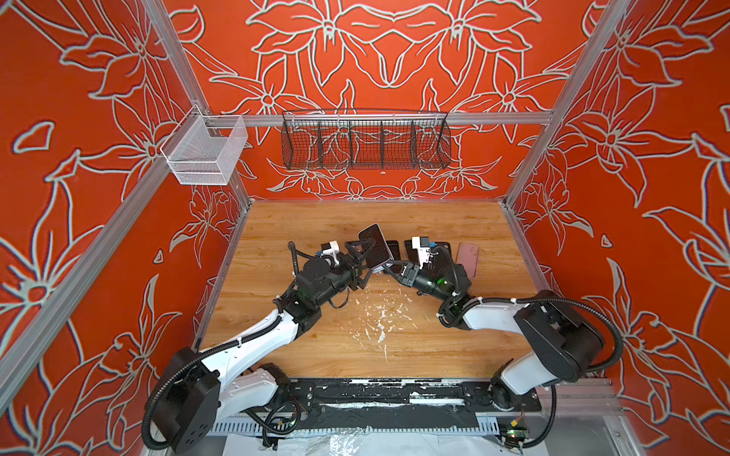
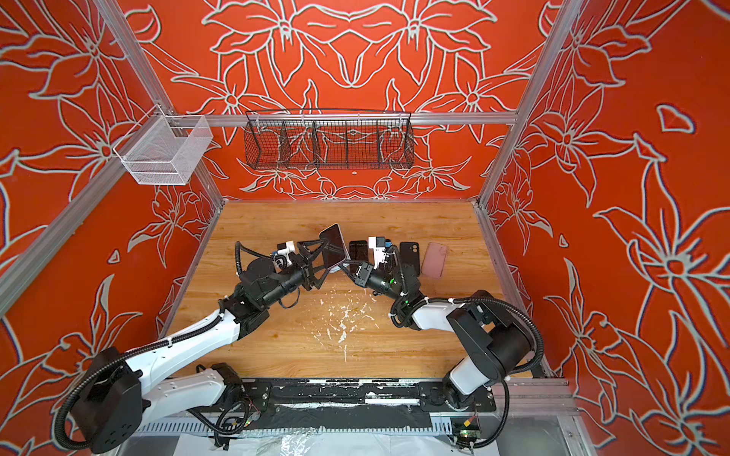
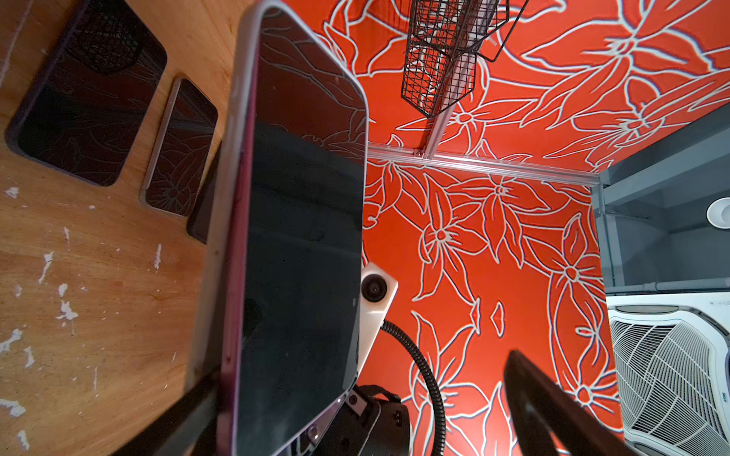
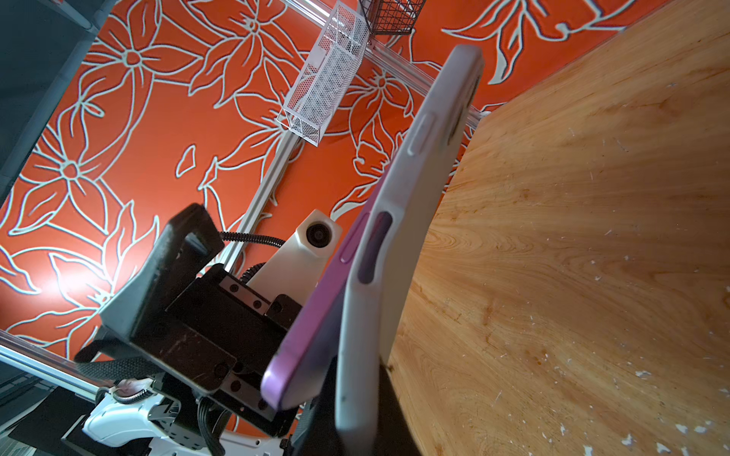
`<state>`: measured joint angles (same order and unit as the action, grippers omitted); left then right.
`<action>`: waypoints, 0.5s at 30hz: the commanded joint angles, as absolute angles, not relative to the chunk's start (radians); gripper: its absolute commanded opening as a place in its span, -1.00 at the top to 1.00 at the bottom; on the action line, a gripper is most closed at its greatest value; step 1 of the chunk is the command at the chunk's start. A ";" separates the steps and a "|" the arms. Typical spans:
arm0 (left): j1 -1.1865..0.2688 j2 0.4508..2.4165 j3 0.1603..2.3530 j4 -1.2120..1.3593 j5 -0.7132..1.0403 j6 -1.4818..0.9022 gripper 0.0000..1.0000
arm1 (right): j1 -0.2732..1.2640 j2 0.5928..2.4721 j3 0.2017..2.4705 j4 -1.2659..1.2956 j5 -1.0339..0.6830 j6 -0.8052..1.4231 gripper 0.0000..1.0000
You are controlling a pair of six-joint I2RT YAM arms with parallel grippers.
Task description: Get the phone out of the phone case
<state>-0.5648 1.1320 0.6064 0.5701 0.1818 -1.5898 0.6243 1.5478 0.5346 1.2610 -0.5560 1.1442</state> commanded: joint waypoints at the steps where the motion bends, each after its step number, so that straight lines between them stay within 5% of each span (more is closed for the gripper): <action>1: -0.544 1.125 0.619 0.550 0.161 -1.562 -0.97 | 0.641 1.512 0.528 1.396 -0.589 1.136 1.00; 15: -0.517 1.162 0.653 0.561 0.209 -1.514 -0.61 | 0.657 1.498 0.518 1.393 -0.588 1.135 1.00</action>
<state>-0.5282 1.1355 0.6289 0.5259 0.2012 -1.5337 0.6346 1.5299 0.5179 1.2762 -0.5529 1.1442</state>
